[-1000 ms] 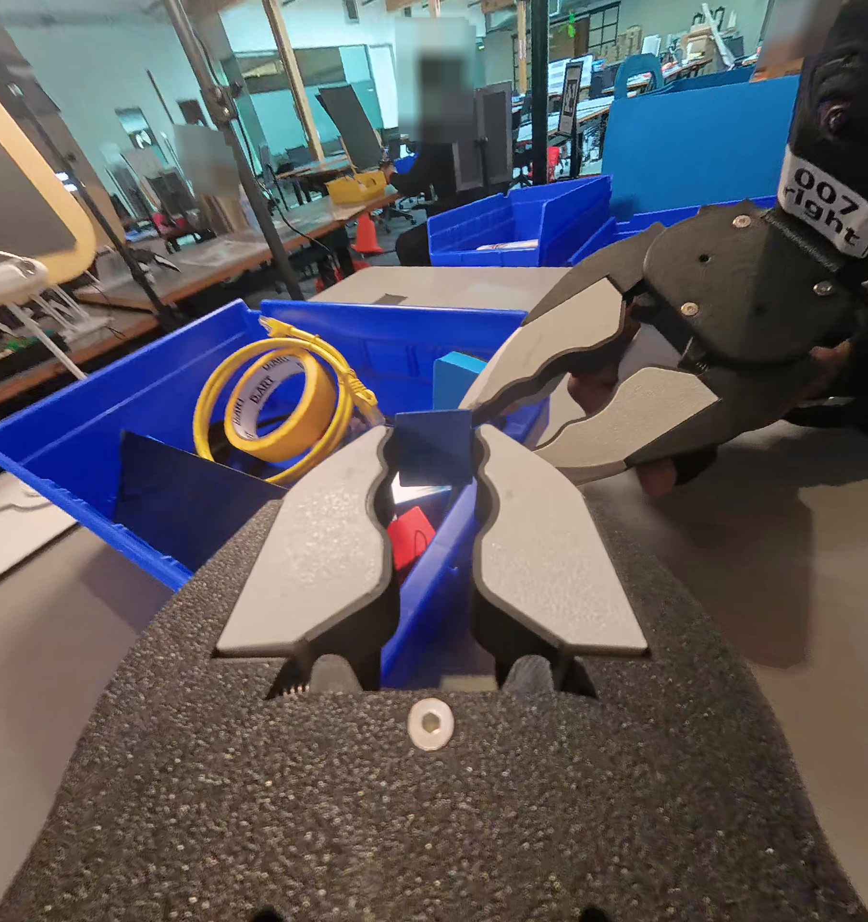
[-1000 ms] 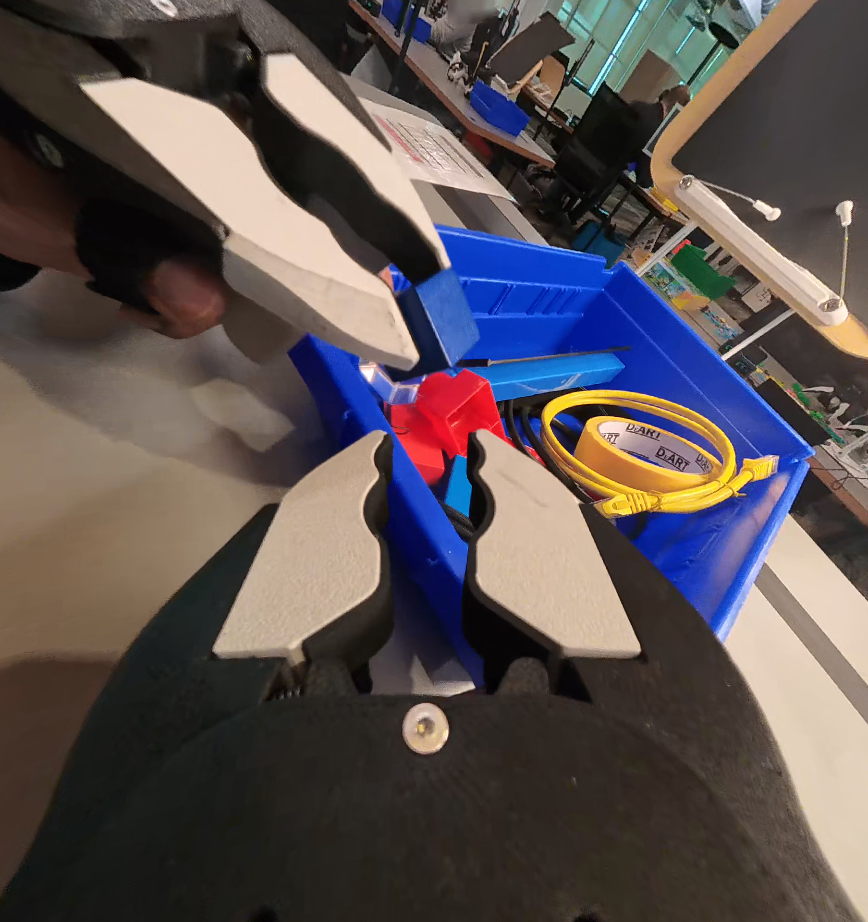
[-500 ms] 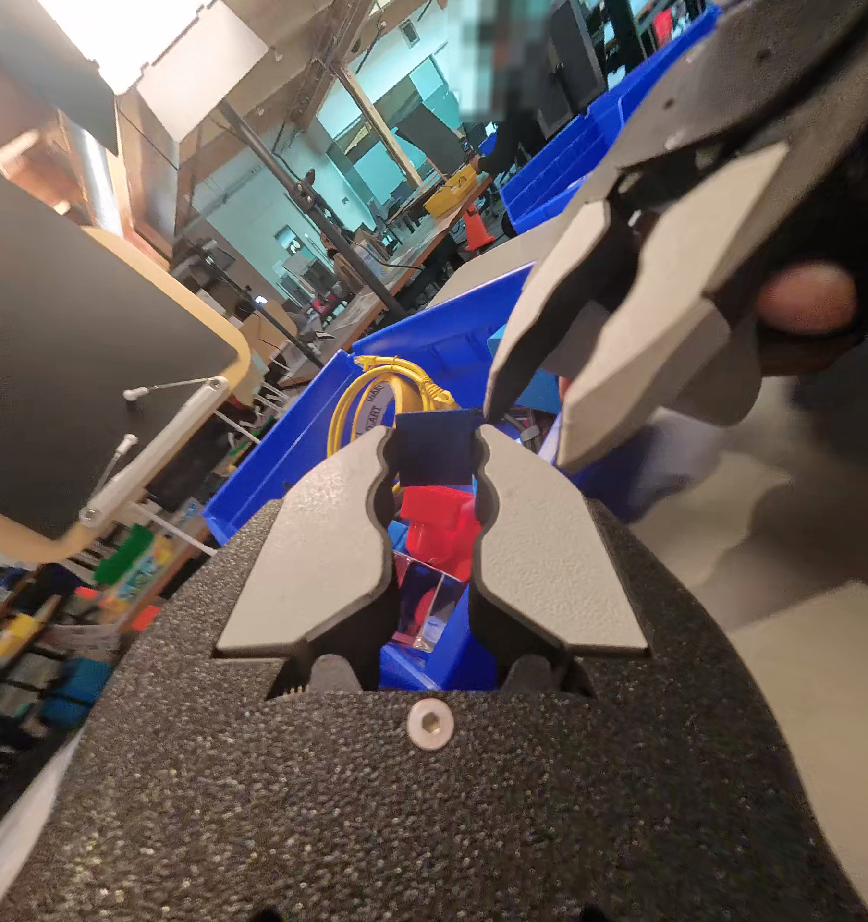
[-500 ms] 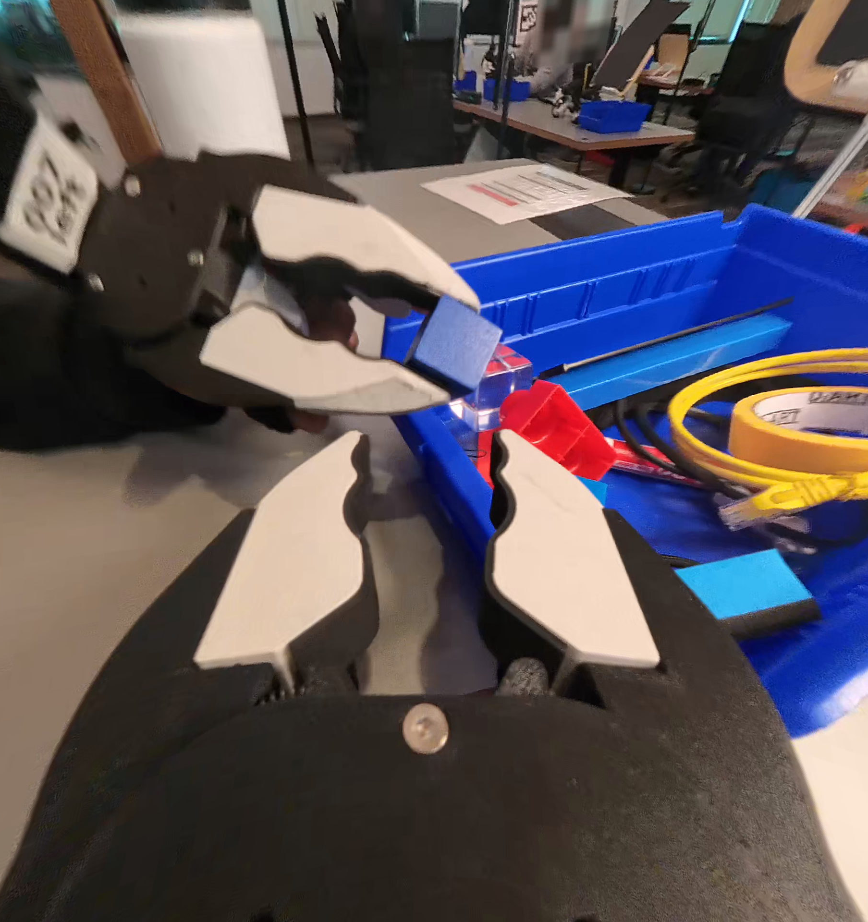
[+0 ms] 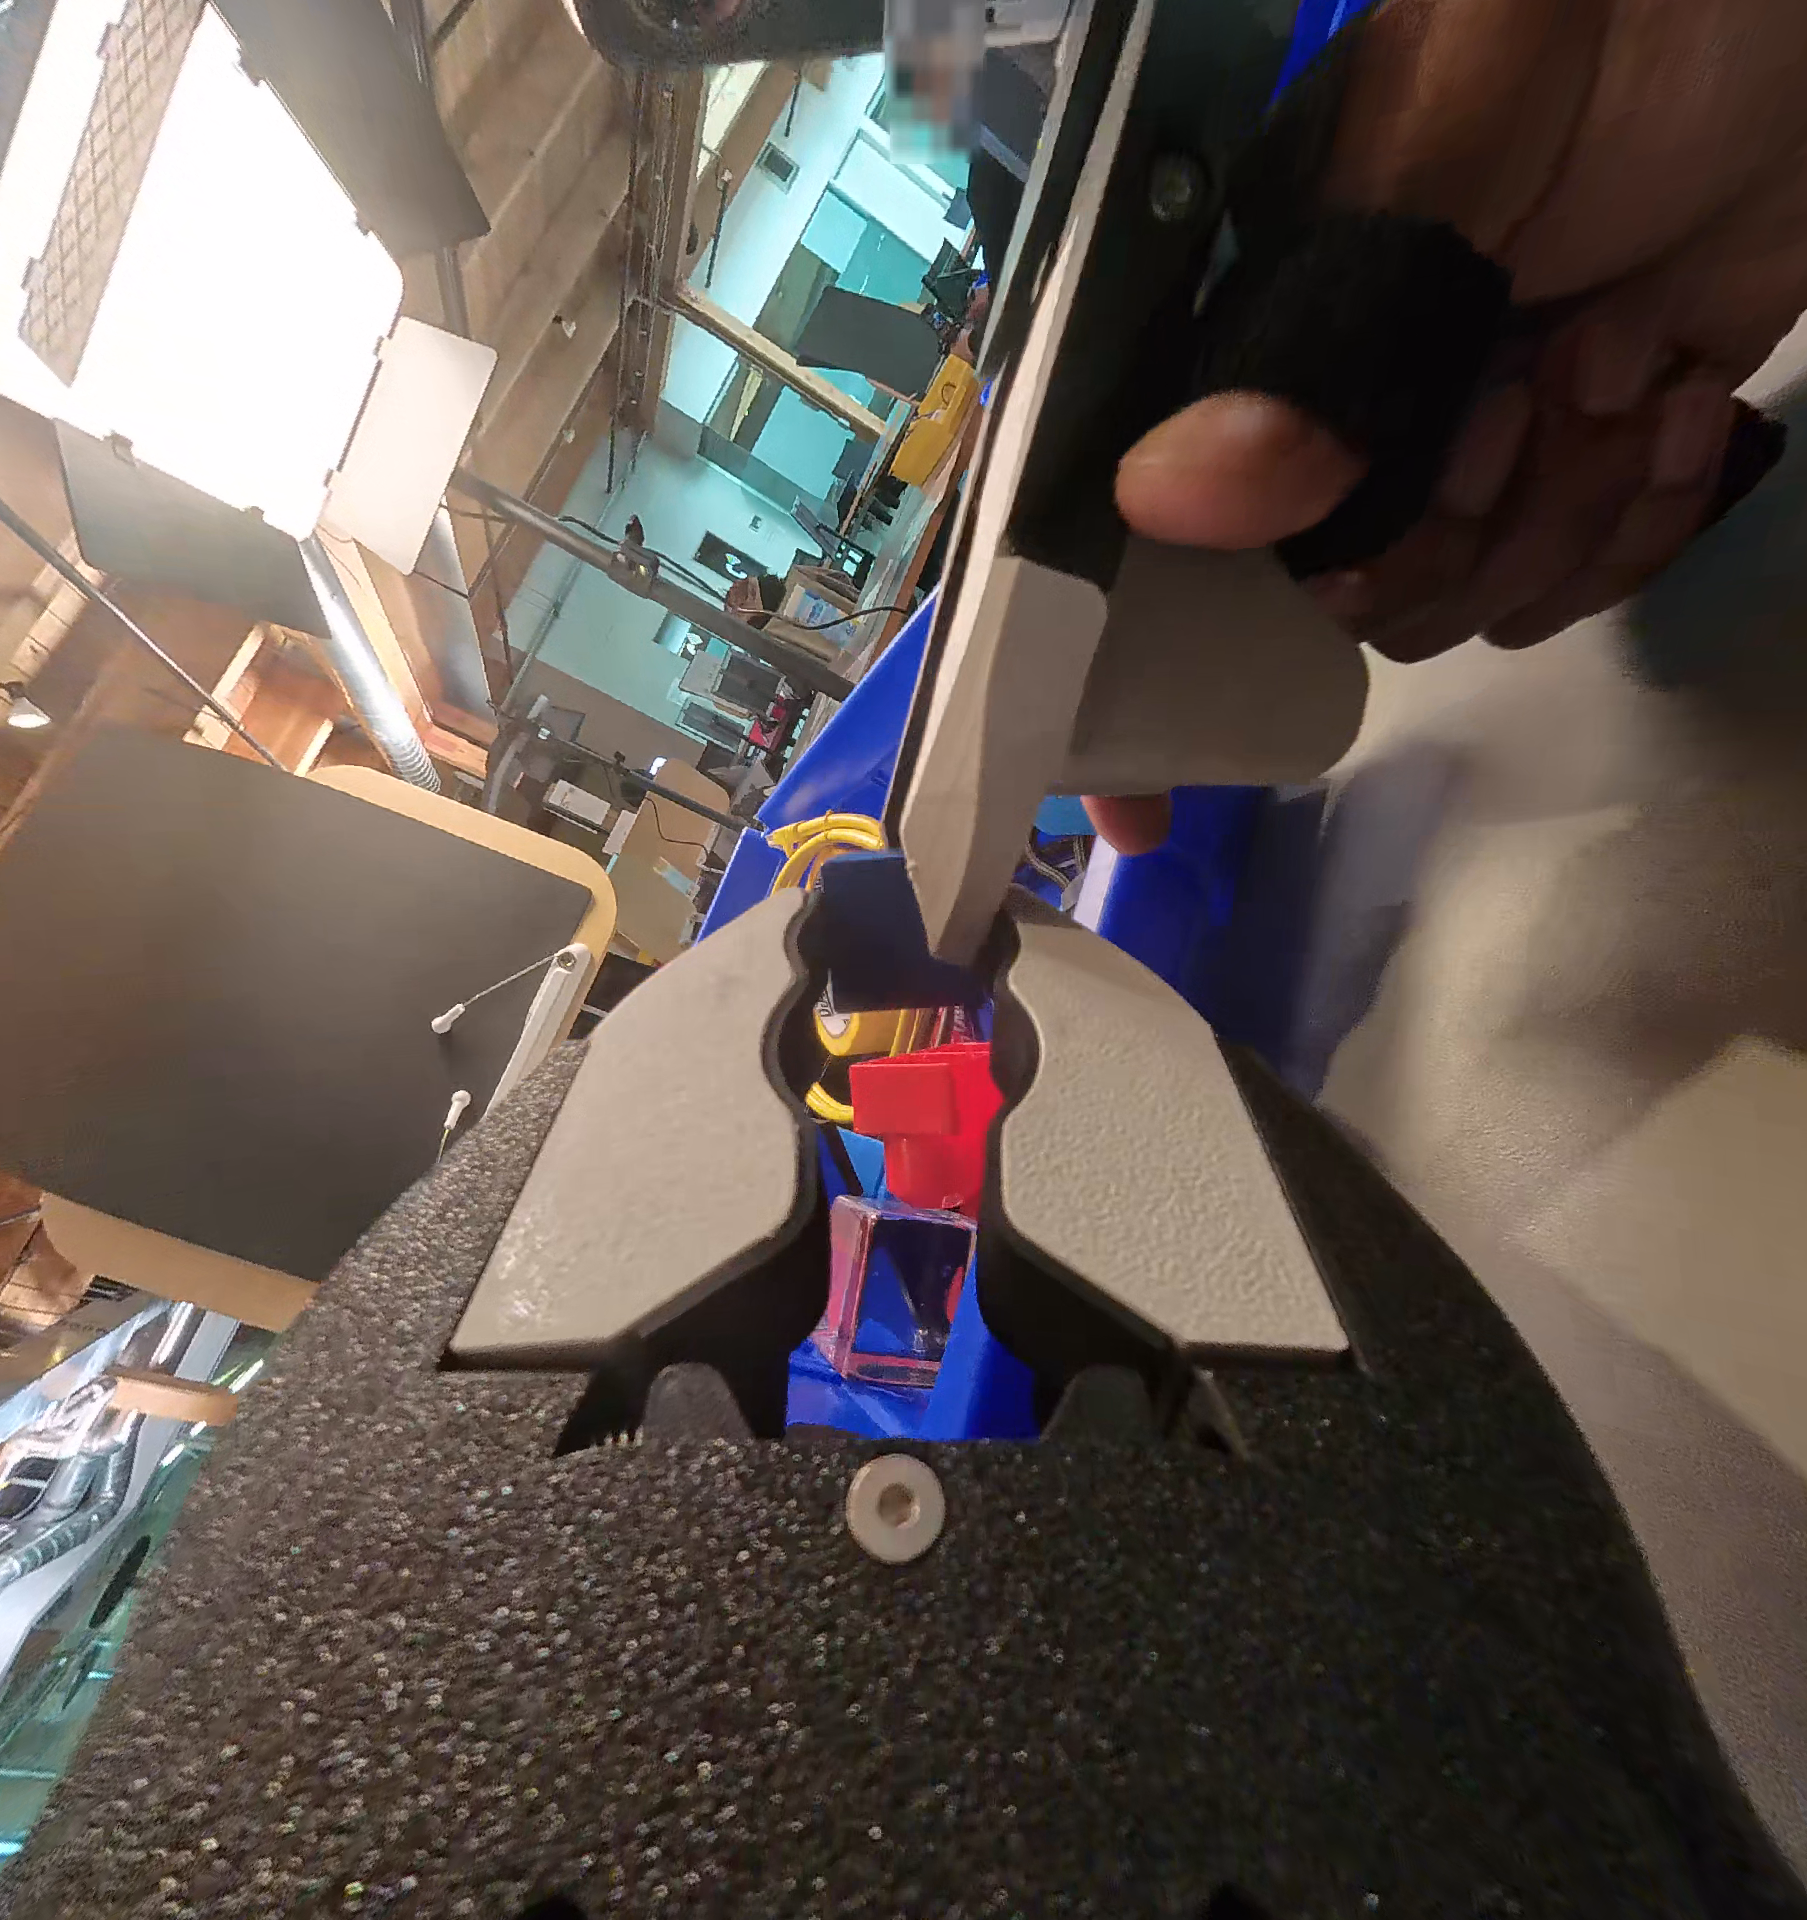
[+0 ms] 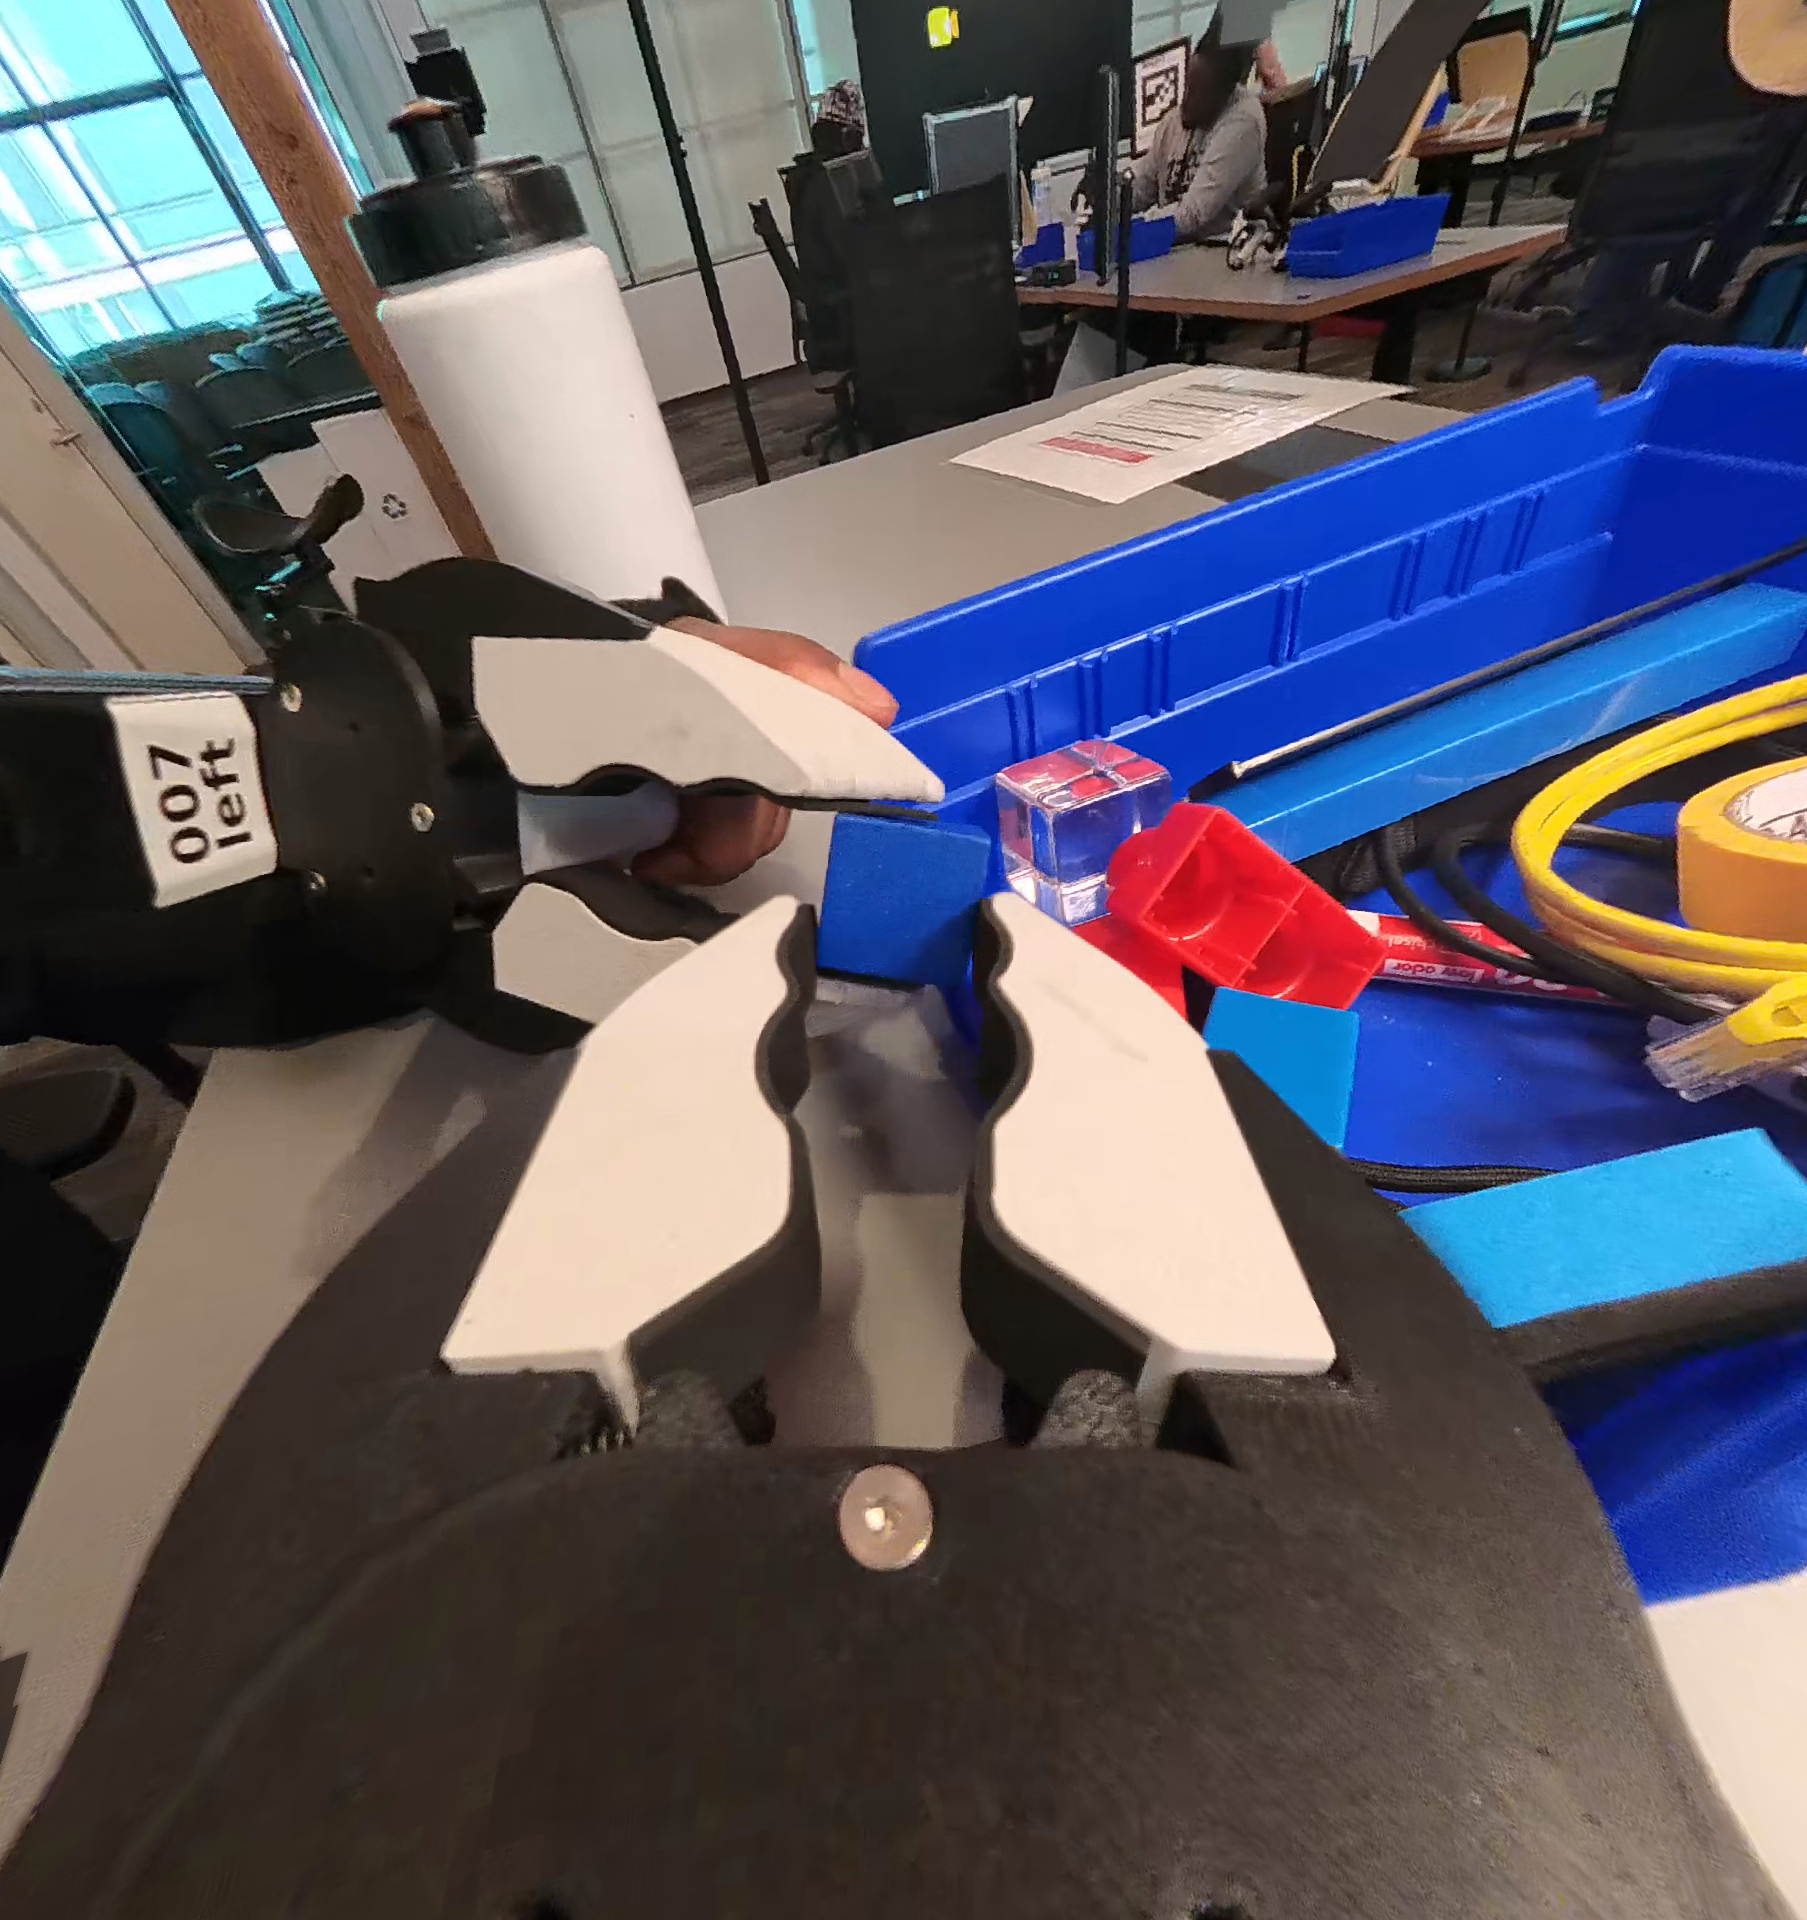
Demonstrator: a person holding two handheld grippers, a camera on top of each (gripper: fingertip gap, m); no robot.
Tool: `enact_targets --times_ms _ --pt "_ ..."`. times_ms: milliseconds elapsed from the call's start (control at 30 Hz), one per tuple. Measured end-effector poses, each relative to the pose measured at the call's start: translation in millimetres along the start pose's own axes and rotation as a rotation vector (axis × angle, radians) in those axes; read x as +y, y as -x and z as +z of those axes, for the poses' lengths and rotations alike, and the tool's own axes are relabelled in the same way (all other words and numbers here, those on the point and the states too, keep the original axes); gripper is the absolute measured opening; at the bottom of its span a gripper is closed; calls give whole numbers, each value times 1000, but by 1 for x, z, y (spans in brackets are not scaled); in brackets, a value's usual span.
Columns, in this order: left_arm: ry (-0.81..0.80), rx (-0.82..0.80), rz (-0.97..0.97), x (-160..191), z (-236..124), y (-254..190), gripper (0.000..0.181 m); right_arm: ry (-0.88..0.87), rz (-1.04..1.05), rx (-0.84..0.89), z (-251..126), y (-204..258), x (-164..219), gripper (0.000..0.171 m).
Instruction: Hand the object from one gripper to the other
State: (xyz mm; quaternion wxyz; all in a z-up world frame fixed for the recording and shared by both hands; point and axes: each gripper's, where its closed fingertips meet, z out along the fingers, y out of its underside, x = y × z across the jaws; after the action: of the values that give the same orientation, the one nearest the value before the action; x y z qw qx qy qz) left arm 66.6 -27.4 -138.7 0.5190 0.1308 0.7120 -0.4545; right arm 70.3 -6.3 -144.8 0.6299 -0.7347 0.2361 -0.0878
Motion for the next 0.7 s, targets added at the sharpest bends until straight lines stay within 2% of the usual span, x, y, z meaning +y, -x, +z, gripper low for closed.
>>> enact_targets --times_ms 67,167,300,433,600,700 --pt "-7 29 -50 1 0 0 31 -12 -84 63 -3 -5 -4 29" --pt "-33 114 -244 0 -2 5 39 -9 -311 220 -11 -17 -13 29" --pt "-61 310 -691 -4 -6 10 54 19 -686 393 -20 -19 -20 28" --pt "-162 412 -1060 -13 -11 24 52 15 -884 440 -17 -8 -20 29" --pt "-131 520 -1180 -14 -9 8 51 -15 -976 461 -16 0 -23 29" --pt "-135 520 -1139 -17 -8 0 34 -10 -1024 471 -15 1 -21 29"
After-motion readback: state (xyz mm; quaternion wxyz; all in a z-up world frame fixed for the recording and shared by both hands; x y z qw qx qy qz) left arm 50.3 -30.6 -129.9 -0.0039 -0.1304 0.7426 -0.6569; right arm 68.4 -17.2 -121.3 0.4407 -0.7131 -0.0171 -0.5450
